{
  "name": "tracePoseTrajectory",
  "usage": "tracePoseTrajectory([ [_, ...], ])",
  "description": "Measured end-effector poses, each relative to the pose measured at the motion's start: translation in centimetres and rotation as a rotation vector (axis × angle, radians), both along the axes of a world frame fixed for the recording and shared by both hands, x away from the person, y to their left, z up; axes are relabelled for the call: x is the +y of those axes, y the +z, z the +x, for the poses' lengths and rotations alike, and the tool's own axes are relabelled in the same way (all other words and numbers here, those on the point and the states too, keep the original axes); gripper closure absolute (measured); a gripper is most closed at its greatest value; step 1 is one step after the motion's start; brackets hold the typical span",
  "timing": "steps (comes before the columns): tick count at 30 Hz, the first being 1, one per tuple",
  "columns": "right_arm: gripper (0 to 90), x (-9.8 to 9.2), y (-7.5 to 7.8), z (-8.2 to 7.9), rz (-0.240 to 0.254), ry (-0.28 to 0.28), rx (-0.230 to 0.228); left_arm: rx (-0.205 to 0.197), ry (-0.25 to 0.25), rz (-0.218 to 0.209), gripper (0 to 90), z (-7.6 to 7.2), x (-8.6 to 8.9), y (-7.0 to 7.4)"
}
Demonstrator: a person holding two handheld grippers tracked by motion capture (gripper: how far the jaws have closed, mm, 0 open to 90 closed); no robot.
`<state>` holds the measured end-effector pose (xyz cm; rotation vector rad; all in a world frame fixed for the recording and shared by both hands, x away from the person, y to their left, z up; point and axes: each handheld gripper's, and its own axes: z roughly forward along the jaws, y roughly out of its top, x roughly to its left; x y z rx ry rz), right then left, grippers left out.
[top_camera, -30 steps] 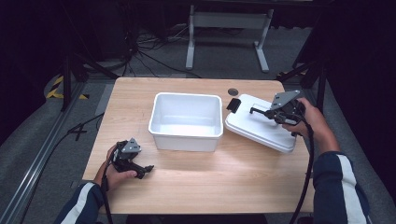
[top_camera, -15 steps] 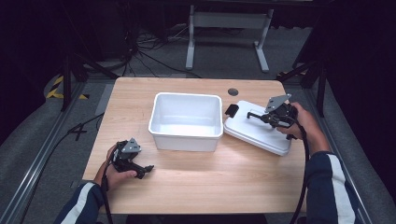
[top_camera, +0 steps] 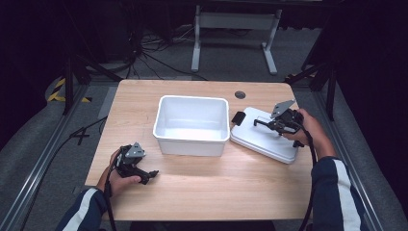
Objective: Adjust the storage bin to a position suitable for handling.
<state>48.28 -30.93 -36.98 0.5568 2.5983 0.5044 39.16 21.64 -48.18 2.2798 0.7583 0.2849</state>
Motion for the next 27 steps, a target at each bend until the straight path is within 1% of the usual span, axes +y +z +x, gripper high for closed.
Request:
tracePoseTrajectory([
  [3,84.9,0.1,-0.2,0.1,-0.004,-0.001,0.014,0.000,0.000,0.000,0.4,0.0,0.0,0.0],
  [7,84.9,0.1,-0.4,0.2,-0.007,-0.010,0.018,0.000,0.000,0.000,0.5,0.0,0.0,0.0],
  [10,84.3,0.1,-0.9,0.4,-0.028,-0.023,0.029,0.000,0.000,0.000,0.5,0.0,0.0,0.0],
  [11,84.2,0.1,-1.1,0.4,-0.043,-0.025,0.030,0.001,0.000,-0.001,0.5,0.0,0.0,0.0],
  [14,84.3,0.0,-1.2,0.5,-0.028,-0.031,0.026,0.000,0.000,0.000,0.4,0.0,0.0,0.0],
  [21,83.6,-0.1,-1.1,0.5,-0.022,-0.038,0.021,0.000,0.000,0.000,0.4,0.0,0.0,0.0],
  [27,80.7,-0.3,-0.9,0.4,0.005,-0.036,0.014,0.000,0.000,0.000,0.4,0.0,0.0,0.0],
])
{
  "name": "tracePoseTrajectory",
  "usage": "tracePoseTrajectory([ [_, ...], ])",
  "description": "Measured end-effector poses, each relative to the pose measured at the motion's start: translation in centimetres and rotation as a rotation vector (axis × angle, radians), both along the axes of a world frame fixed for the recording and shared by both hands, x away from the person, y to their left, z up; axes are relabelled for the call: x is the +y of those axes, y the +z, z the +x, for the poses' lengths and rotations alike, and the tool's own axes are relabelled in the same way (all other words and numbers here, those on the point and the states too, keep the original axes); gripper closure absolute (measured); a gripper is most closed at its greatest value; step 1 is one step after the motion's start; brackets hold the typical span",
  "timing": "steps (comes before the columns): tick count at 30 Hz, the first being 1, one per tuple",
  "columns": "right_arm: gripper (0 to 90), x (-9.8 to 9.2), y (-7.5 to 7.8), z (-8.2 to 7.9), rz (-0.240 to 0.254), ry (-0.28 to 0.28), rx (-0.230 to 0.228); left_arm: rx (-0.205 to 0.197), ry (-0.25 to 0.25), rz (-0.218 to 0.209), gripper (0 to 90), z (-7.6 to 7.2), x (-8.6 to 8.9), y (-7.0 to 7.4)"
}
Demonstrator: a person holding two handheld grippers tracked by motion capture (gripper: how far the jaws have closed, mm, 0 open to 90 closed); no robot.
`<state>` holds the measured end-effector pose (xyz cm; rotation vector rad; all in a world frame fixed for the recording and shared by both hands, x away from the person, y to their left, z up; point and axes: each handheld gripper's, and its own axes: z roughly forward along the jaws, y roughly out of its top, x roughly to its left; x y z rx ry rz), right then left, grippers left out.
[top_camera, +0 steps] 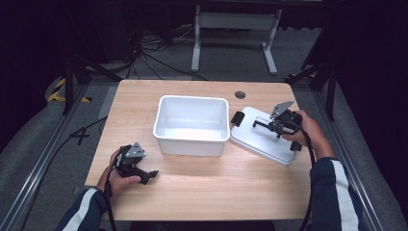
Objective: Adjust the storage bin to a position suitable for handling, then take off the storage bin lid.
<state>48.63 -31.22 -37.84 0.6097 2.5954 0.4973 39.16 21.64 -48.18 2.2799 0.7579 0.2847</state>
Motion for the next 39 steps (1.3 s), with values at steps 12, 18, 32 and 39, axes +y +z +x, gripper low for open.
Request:
tracePoseTrajectory([
  [12,72.2,0.2,0.9,-0.4,0.059,0.009,-0.015,0.001,0.000,-0.001,0.5,0.0,0.0,0.0],
  [18,66.0,0.2,1.5,-0.8,0.112,0.012,-0.020,0.000,0.000,-0.001,0.5,0.0,0.0,0.0],
  [32,51.5,0.7,2.8,-2.3,0.200,-0.020,-0.032,0.000,0.000,0.000,0.5,0.0,0.0,0.0],
  [39,48.4,0.2,3.3,-3.3,0.213,-0.033,-0.043,-0.001,0.000,0.000,0.5,0.0,0.0,0.0],
])
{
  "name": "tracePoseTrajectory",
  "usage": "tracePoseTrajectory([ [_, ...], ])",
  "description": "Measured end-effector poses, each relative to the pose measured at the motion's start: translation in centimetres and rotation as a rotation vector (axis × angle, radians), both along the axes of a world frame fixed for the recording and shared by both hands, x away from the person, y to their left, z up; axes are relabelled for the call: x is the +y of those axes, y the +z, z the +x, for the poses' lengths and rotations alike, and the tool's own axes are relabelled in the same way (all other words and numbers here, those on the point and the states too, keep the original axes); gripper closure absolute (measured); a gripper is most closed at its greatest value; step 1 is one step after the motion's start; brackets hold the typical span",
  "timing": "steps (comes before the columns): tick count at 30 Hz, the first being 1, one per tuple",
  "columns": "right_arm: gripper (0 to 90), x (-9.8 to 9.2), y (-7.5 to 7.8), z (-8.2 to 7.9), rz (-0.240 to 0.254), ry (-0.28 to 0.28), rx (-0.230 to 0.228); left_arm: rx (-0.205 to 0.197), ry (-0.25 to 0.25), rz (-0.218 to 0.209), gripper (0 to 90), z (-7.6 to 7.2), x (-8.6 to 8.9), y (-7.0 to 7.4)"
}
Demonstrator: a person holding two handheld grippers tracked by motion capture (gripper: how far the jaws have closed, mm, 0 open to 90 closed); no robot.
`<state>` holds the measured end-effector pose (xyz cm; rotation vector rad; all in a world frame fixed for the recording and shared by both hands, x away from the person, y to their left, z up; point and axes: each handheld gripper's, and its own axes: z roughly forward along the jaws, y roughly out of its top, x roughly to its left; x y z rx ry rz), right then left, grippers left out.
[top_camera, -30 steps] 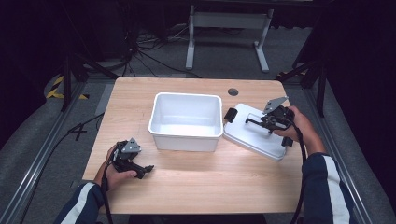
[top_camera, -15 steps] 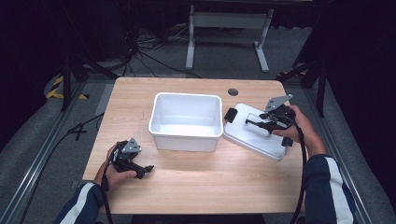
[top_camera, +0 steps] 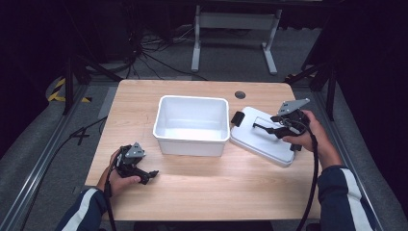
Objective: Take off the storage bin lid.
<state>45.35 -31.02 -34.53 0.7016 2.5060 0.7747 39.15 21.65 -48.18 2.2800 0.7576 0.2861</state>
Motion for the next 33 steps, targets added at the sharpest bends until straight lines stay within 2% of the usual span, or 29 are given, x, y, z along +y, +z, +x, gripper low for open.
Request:
tracePoseTrajectory([
  [1,47.5,-0.1,0.1,-0.4,0.005,-0.015,-0.001,0.000,0.000,0.000,0.5,0.0,0.0,0.0],
  [9,45.4,-0.7,0.0,-1.5,0.020,-0.023,-0.008,0.000,0.000,0.000,0.5,0.0,0.0,0.0],
  [23,42.1,-1.5,-0.4,-4.2,0.014,-0.030,-0.030,0.011,0.001,0.004,0.6,-0.1,0.1,0.1],
  [26,41.0,-1.7,-0.7,-5.0,-0.002,-0.036,-0.037,0.007,0.000,0.003,0.6,-0.1,0.1,0.1],
  [33,39.0,-2.6,-1.1,-6.4,0.009,-0.052,-0.055,0.008,0.000,0.003,0.7,-0.1,0.1,0.1],
])
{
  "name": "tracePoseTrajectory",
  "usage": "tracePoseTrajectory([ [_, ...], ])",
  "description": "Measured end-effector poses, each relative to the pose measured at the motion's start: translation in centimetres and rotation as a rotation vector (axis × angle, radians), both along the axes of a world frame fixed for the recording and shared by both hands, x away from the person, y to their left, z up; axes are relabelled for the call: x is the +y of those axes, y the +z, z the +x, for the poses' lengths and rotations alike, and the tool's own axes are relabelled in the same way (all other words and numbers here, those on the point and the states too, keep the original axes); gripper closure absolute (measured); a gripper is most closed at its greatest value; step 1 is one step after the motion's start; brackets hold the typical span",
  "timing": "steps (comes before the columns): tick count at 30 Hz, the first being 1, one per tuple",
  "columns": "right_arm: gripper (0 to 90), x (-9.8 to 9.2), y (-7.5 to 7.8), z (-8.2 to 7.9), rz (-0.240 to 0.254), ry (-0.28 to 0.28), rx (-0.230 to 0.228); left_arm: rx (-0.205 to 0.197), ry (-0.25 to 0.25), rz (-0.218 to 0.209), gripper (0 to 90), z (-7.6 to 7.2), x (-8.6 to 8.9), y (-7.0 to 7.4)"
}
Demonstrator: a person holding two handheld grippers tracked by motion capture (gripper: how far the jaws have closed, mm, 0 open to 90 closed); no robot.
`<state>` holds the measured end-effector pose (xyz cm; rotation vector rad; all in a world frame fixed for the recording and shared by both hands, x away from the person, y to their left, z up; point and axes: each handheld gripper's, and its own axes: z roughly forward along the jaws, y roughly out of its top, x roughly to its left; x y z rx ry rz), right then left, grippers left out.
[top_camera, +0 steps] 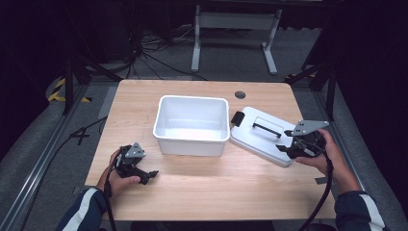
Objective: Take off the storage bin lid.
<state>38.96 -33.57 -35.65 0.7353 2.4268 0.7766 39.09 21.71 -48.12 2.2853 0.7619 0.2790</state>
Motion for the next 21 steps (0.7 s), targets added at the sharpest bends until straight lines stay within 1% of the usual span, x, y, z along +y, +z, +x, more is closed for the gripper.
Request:
tracePoseTrajectory([
  [7,37.5,-0.8,-1.0,-1.3,0.011,-0.014,-0.001,0.003,0.001,0.000,0.7,0.0,0.0,0.0],
  [9,36.5,-1.1,-1.4,-1.7,0.014,-0.019,-0.005,-0.002,0.000,0.000,0.7,0.0,0.0,0.0],
  [10,36.3,-1.2,-1.5,-1.9,0.014,-0.023,-0.005,0.003,0.001,0.000,0.7,0.0,0.0,0.0],
  [11,36.0,-1.3,-1.7,-2.0,0.015,-0.022,-0.009,-0.005,0.002,-0.002,0.7,0.0,0.0,0.0],
  [12,35.9,-1.4,-1.8,-2.2,0.019,-0.021,-0.012,0.003,0.001,0.001,0.6,0.0,0.0,0.0],
  [14,35.7,-1.4,-1.9,-2.4,0.021,-0.021,-0.016,-0.002,0.000,0.000,0.7,0.0,0.0,0.0],
  [15,34.8,-1.5,-2.1,-2.7,0.024,-0.031,-0.017,-0.002,-0.001,0.000,0.7,0.0,0.0,0.0],
  [16,34.1,-1.6,-2.3,-2.9,0.024,-0.030,-0.023,0.002,0.001,0.000,0.7,0.0,0.0,0.0],
  [18,33.7,-1.7,-2.6,-3.2,0.031,-0.026,-0.022,0.003,0.001,0.000,0.7,0.0,0.0,0.0],
  [21,31.5,-1.9,-3.1,-3.7,0.028,-0.022,-0.031,-0.001,-0.001,0.000,0.7,0.0,0.0,0.0],
])
